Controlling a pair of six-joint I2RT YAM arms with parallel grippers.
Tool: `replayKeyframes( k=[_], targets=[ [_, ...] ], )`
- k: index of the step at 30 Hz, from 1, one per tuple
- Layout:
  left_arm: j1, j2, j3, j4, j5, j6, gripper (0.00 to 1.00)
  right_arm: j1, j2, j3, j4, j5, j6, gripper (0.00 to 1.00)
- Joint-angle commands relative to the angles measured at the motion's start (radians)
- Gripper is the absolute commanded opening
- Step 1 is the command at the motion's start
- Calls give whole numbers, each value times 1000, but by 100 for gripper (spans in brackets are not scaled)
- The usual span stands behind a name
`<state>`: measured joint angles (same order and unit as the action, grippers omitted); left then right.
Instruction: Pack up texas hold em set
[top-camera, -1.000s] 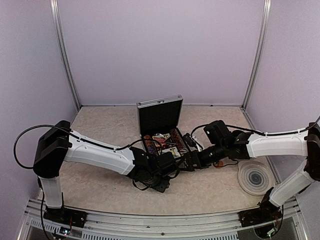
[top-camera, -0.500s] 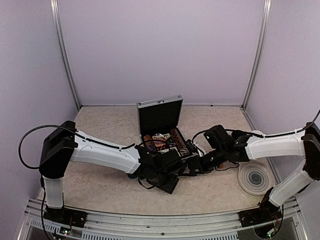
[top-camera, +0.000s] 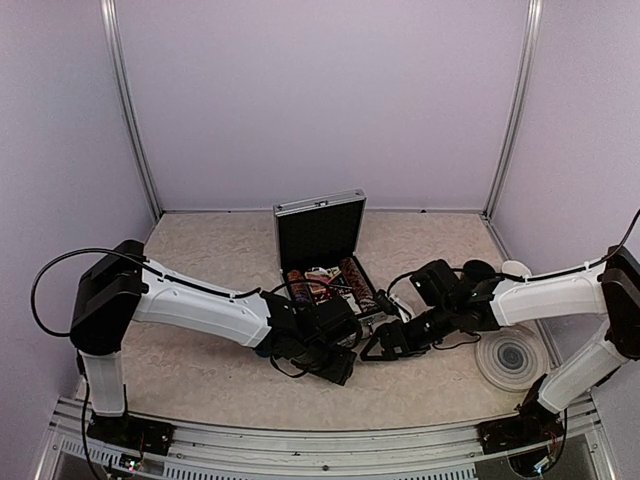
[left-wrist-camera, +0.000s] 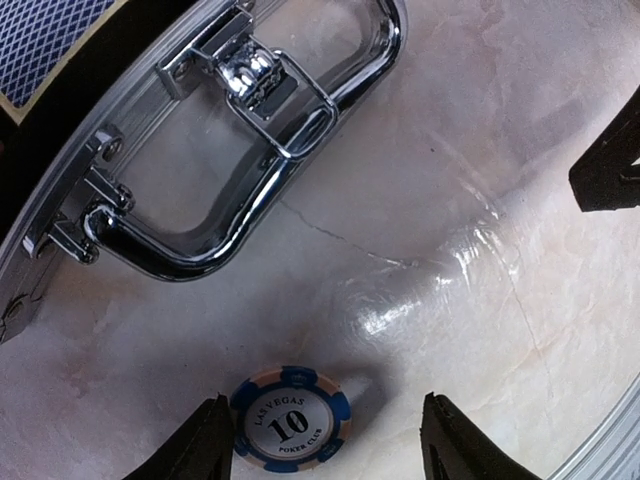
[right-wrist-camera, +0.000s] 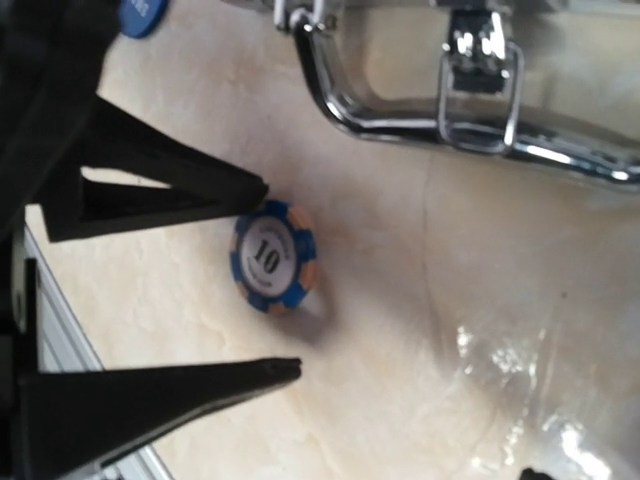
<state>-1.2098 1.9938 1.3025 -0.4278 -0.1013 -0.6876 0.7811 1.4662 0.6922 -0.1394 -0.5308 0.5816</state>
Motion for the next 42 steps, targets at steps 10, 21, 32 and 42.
replayKeyframes(
  k=[10,21,32,42],
  targets=[
    [36,-261,-282,217,18,-120,79,-11,13,-28,74,-46,33,83],
    [76,-289,-444,443,132,-194,61,39,144,44,129,-66,35,78],
    [107,-319,-552,581,137,-233,47,75,281,128,182,-65,52,74],
    [101,-286,-590,721,193,-260,41,125,350,181,202,-78,76,74]
  ],
)
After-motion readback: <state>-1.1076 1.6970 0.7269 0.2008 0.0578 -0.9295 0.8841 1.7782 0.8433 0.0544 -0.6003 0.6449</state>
